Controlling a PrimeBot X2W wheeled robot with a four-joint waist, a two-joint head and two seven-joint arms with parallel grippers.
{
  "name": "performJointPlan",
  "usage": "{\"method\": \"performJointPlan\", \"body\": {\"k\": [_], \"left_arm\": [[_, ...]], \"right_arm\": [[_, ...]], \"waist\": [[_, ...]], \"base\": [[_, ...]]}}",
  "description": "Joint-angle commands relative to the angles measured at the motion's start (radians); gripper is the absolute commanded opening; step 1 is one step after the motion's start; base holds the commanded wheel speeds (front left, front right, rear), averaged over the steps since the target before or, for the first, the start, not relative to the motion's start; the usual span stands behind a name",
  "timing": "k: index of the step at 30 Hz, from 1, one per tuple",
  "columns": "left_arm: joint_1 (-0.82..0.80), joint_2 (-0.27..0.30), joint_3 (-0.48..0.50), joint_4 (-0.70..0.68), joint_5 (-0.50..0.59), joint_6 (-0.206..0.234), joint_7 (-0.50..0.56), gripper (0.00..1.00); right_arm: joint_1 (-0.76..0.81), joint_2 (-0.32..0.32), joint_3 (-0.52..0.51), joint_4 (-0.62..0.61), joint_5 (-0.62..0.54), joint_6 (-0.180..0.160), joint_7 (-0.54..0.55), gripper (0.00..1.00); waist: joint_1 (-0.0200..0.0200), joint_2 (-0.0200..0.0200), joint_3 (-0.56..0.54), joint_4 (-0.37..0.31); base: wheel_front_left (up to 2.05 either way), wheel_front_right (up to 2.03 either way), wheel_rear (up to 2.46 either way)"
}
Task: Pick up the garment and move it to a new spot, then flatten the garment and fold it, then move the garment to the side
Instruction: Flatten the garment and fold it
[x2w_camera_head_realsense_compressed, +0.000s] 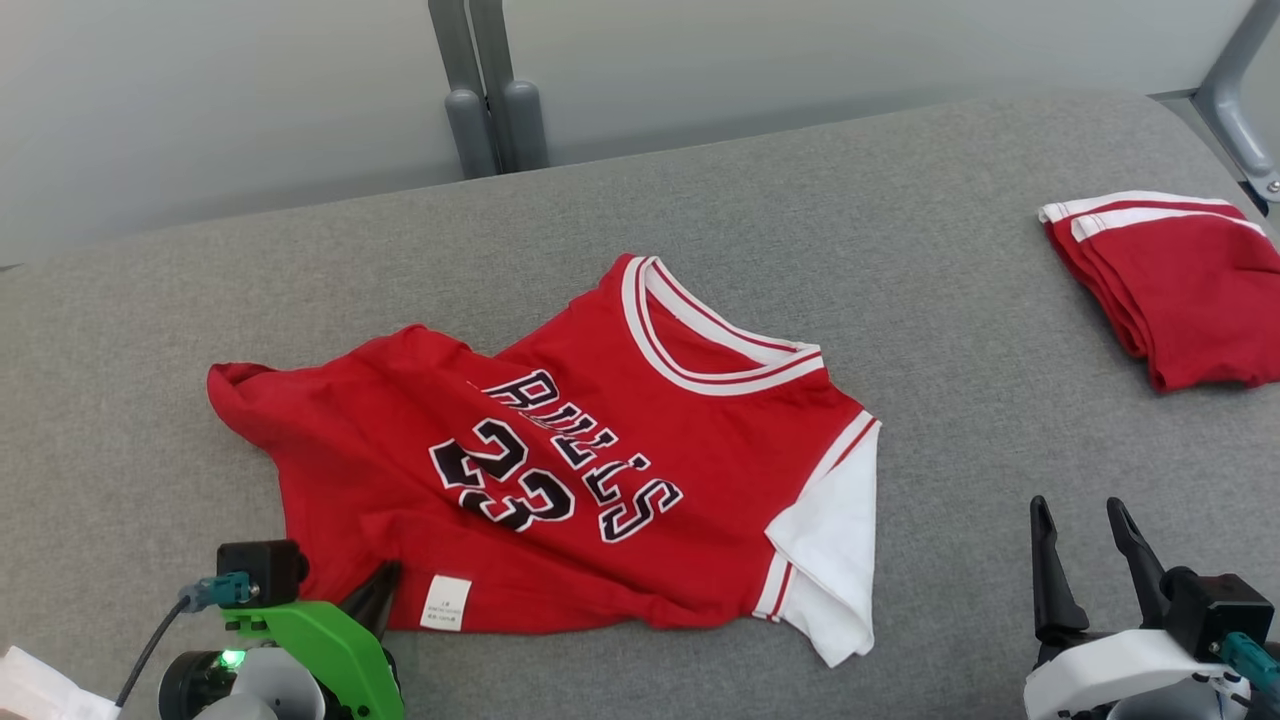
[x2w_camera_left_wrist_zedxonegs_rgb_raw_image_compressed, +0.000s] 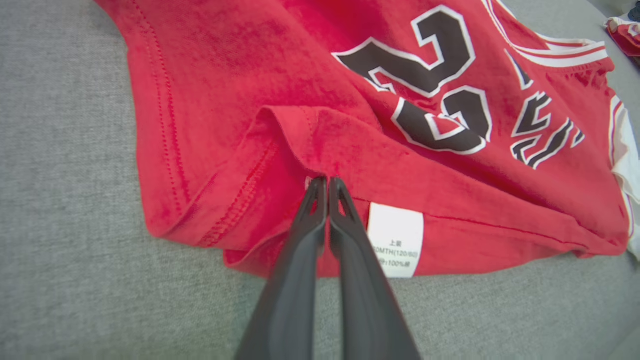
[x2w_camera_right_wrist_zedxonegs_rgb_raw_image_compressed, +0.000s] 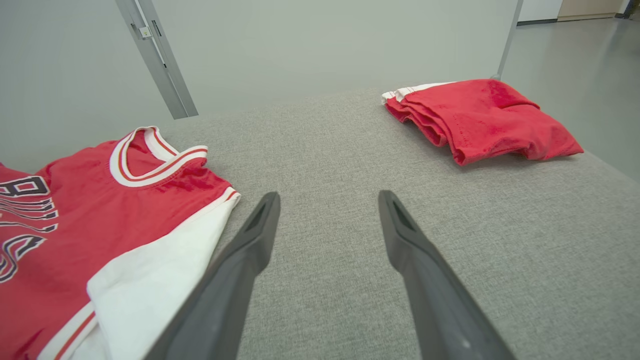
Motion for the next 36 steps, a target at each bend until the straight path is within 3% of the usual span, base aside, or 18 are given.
{"method": "performJointPlan", "body": {"k": [1,5,12,16,21,27,31,36], "left_arm": [[-0.009,-0.002,-0.001,0.004,-0.003,-0.004,-0.004,0.00],[0.032,0.016,0.023,-0.065,-0.031,0.005,-0.023,0.00],[0.196,0.146,0.027,-0.348,-0.100,0.059,0.050,0.00],[0.276,0.171,0.016,-0.426,-0.176,0.049,0.099,0.00],[0.274,0.115,0.000,-0.320,-0.225,0.002,0.122,0.00],[0.214,0.063,0.010,-0.132,-0.205,-0.040,0.086,0.00],[0.198,0.075,0.013,-0.079,-0.211,-0.063,0.096,0.00],[0.232,0.123,0.030,-0.102,-0.236,-0.048,0.114,0.00]], "right_arm": [[0.015,-0.002,-0.005,0.003,0.001,0.000,0.000,1.00],[0.033,-0.003,-0.022,0.000,0.003,0.000,0.000,1.00],[0.058,-0.002,-0.041,-0.010,0.012,0.000,0.000,1.00],[0.044,-0.002,-0.034,-0.006,0.008,0.000,0.000,1.00],[0.033,-0.003,-0.027,0.004,-0.005,0.000,0.000,1.00],[0.025,-0.003,-0.022,0.012,-0.018,0.000,0.000,1.00],[0.036,-0.003,-0.021,0.013,-0.024,0.000,0.000,1.00],[0.052,-0.002,-0.033,0.008,-0.015,0.000,0.000,1.00]], "waist": [[0.0000,-0.0001,-0.010,0.012],[0.0000,-0.0001,-0.029,0.042],[0.0000,-0.0001,-0.030,0.129],[0.0000,-0.0001,-0.023,0.172],[0.0000,-0.0001,-0.023,0.211],[0.0000,-0.0001,-0.030,0.218],[0.0000,-0.0001,-0.041,0.207],[0.0000,-0.0001,-0.047,0.193]], "base": [[0.00,0.00,0.00],[0.00,0.00,0.00],[0.00,0.00,0.00],[0.00,0.00,0.00],[0.00,0.00,0.00],[0.00,0.00,0.00],[0.00,0.00,0.00],[0.00,0.00,0.00]]}}
